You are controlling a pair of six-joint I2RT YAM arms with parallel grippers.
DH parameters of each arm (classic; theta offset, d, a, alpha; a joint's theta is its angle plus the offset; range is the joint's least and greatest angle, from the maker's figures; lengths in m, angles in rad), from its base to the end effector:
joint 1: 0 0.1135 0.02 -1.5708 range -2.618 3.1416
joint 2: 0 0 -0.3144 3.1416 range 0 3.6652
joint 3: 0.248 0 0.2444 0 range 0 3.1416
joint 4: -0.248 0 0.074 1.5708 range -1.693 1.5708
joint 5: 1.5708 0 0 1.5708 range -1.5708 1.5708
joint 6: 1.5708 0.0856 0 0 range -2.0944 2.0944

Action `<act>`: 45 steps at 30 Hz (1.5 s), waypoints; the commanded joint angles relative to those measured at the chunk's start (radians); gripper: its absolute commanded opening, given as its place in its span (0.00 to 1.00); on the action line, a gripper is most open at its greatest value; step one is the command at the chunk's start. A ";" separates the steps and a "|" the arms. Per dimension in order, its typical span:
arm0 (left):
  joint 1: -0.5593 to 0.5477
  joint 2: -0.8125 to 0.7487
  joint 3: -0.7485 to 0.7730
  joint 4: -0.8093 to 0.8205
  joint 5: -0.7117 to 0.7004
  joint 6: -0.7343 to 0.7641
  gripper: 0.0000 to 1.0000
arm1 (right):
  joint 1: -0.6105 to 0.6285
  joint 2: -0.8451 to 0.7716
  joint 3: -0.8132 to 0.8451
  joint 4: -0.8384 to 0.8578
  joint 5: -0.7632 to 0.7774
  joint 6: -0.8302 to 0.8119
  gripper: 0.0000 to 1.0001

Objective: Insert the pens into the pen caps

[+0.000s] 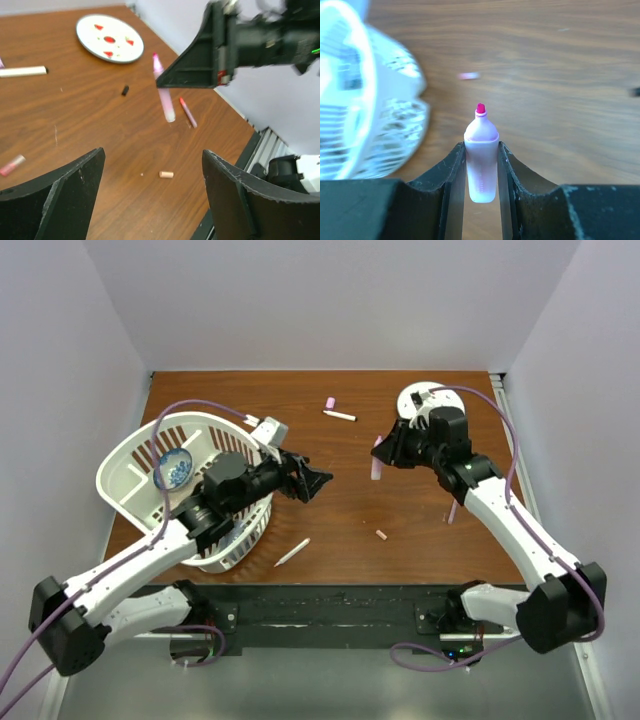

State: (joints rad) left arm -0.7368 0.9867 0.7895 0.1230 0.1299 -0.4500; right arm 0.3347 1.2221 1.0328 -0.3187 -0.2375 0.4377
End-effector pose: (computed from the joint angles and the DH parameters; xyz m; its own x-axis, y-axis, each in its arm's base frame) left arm 0.1771 -0.1756 0.3764 -0.3808 -0.2368 -0.8938 0.6622 0.6048 -0.4424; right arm 0.2710 0.1156 0.3469 -0.6337 0.2158 -0.7428 -0.2703 0.8380 0.4740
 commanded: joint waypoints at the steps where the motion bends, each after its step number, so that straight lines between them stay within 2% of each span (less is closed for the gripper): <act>1: -0.028 0.105 0.063 0.064 0.079 -0.020 0.82 | 0.027 -0.068 -0.014 0.090 -0.082 0.163 0.00; 4: -0.050 0.160 0.093 0.076 0.105 -0.001 0.81 | 0.030 -0.148 -0.052 0.119 -0.063 0.220 0.00; 8: -0.070 0.207 0.094 0.182 0.129 0.002 0.79 | 0.030 -0.229 -0.097 0.181 -0.065 0.312 0.00; 14: -0.122 0.288 0.154 0.250 0.120 0.056 0.78 | 0.032 -0.256 -0.099 0.196 -0.092 0.369 0.00; 23: -0.128 0.383 0.217 0.279 0.135 0.060 0.68 | 0.032 -0.279 -0.108 0.204 -0.083 0.383 0.00; 26: -0.127 0.409 0.226 0.283 0.139 0.059 0.58 | 0.032 -0.280 -0.116 0.208 -0.077 0.388 0.00; 31: -0.127 0.428 0.224 0.305 0.165 0.045 0.30 | 0.032 -0.274 -0.123 0.211 -0.089 0.389 0.00; 32: -0.127 0.426 0.224 0.319 0.172 0.040 0.14 | 0.033 -0.273 -0.123 0.213 -0.095 0.388 0.00; 33: -0.128 0.423 0.221 0.328 0.184 0.036 0.04 | 0.033 -0.273 -0.125 0.231 -0.109 0.386 0.00; 34: -0.127 0.422 0.220 0.339 0.221 0.022 0.00 | 0.033 -0.269 -0.132 0.253 -0.158 0.374 0.00; 35: -0.127 0.418 0.217 0.361 0.237 0.010 0.00 | 0.032 -0.269 -0.140 0.277 -0.196 0.369 0.17; 37: -0.115 0.403 0.192 0.412 0.314 -0.059 0.00 | 0.032 -0.286 -0.195 0.416 -0.267 0.383 0.34; 38: -0.105 0.397 0.176 0.493 0.345 -0.096 0.00 | 0.032 -0.300 -0.227 0.496 -0.339 0.406 0.46; 39: -0.093 0.388 0.139 0.544 0.374 -0.136 0.00 | 0.032 -0.314 -0.305 0.674 -0.353 0.439 0.52; 40: -0.066 0.383 0.119 0.594 0.422 -0.229 0.00 | 0.033 -0.346 -0.341 0.755 -0.356 0.507 0.56; 42: -0.039 0.383 0.076 0.745 0.462 -0.318 0.00 | 0.032 -0.366 -0.394 0.896 -0.352 0.535 0.62; 43: -0.020 0.385 0.071 0.782 0.497 -0.375 0.00 | 0.033 -0.371 -0.398 0.915 -0.356 0.538 0.63; 45: -0.016 0.385 0.077 0.825 0.519 -0.394 0.00 | 0.033 -0.375 -0.398 0.944 -0.370 0.530 0.61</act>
State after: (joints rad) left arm -0.7887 1.3983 0.8757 0.6743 0.5190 -0.6727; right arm 0.3672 0.8783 0.6407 0.3241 -0.5240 0.9119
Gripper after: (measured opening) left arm 0.189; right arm 0.626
